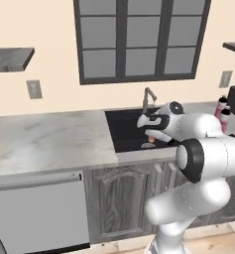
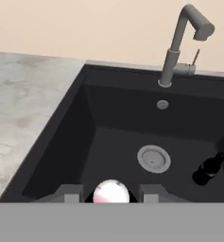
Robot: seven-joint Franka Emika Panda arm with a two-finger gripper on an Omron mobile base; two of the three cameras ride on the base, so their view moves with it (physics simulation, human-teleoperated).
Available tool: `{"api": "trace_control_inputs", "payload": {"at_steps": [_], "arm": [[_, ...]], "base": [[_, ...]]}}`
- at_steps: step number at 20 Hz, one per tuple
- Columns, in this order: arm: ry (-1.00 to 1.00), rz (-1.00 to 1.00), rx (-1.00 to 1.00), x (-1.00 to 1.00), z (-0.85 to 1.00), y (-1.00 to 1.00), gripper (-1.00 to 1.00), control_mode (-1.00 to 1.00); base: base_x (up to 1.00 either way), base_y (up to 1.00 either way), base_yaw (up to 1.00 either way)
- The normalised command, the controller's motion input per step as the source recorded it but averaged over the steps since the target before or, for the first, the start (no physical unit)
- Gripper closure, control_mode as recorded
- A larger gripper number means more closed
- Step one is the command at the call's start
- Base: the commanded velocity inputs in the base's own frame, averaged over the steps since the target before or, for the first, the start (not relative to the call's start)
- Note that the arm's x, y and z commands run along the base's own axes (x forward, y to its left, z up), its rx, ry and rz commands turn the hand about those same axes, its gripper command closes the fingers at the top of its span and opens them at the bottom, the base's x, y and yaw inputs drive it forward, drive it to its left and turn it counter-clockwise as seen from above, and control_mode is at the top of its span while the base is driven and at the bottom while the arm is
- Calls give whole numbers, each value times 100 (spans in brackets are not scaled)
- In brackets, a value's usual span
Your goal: Place the large bottle from the dining counter next to the other large bottle outside the sink, and place the small bottle from the dining counter next to the other small bottle inside the sink.
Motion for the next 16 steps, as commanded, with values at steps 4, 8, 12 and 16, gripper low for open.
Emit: {"api": "trace_control_inputs", "payload": {"at_steps": [4, 8, 12, 16], "arm": [[0, 0, 0, 0, 0, 0, 100, 100], [0, 0, 0, 0, 0, 0, 100, 100], [0, 0, 0, 0, 0, 0, 100, 100], [0, 0, 0, 0, 0, 0, 100, 100]], "base": [[43, 33, -11], [44, 29, -11], [44, 20, -10], [38, 9, -6]]}}
